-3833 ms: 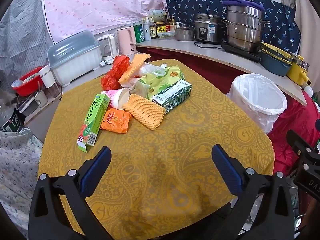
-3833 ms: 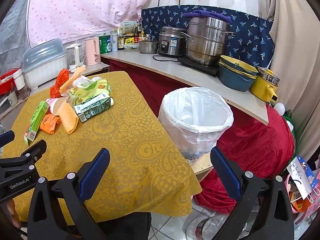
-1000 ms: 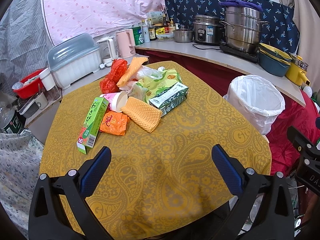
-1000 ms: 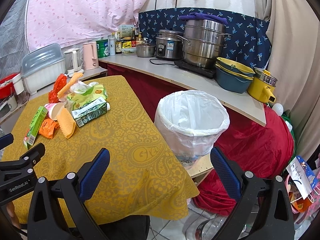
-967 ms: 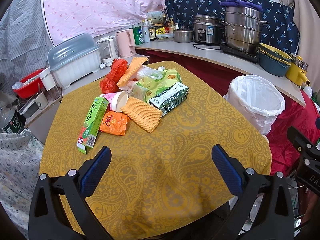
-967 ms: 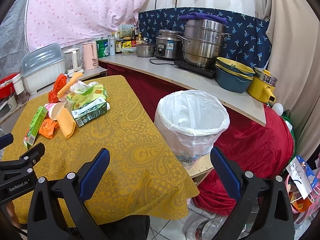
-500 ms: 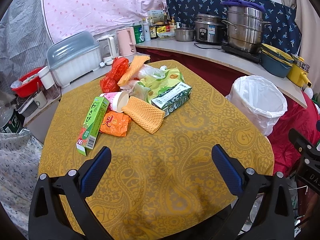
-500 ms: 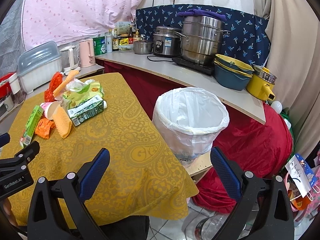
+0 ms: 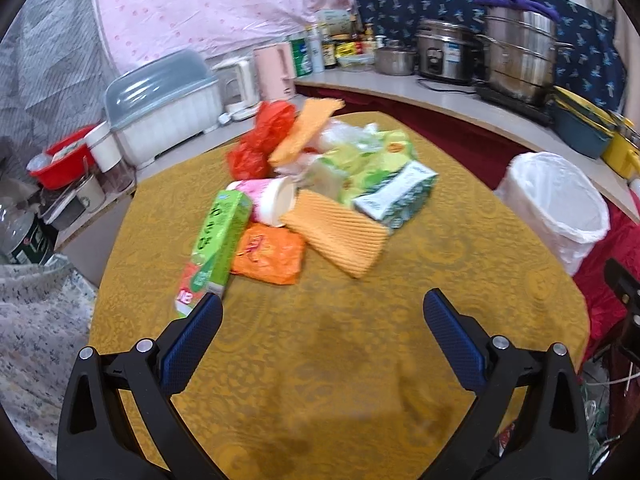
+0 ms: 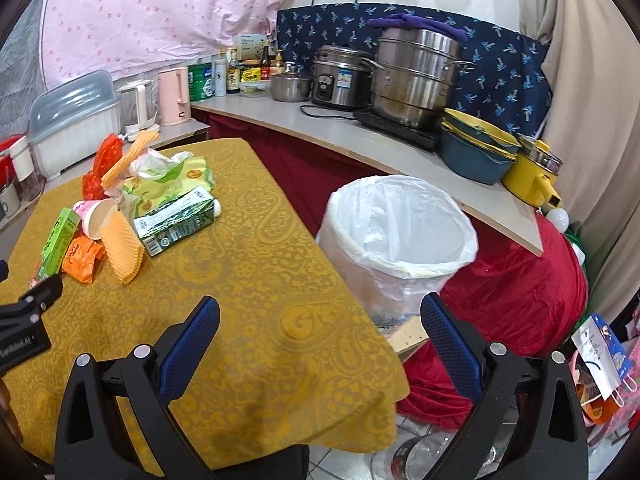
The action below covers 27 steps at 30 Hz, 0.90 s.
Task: Collect trash
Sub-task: 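Grasp the green wasabi box with the left tool while the right tool grasps the milk carton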
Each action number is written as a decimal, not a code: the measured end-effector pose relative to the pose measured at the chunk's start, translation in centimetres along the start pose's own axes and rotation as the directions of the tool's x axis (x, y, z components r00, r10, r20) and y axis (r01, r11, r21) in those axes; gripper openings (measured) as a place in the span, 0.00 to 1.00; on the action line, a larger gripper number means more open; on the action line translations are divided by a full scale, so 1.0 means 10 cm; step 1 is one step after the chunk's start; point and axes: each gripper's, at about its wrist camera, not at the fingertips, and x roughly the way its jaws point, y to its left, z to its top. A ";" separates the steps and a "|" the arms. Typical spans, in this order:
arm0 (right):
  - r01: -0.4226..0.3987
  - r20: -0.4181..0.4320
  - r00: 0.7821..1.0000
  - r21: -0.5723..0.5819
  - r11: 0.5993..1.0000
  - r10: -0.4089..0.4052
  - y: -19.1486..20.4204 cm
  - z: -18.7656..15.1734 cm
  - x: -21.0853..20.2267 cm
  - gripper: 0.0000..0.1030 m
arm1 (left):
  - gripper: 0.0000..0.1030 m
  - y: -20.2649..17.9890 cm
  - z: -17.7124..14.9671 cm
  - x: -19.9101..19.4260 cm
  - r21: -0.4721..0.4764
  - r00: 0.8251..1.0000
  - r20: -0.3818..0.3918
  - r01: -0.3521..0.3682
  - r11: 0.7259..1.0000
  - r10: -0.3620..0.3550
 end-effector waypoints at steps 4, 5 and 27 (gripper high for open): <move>-0.026 -0.017 1.000 -0.020 0.999 0.025 0.28 0.06 0.17 0.93 | 0.93 0.43 0.04 0.31 -0.063 0.997 -0.051 -0.056 0.996 0.053; -0.036 -0.021 0.999 -0.022 0.999 0.035 0.35 0.07 0.20 0.93 | 0.93 0.53 0.05 0.38 -0.070 0.996 -0.061 -0.074 0.995 0.069; -0.127 -0.165 0.977 0.040 0.991 0.132 1.59 0.54 1.32 0.93 | 0.93 1.31 0.00 1.59 -0.065 0.972 -0.225 0.048 0.997 -0.062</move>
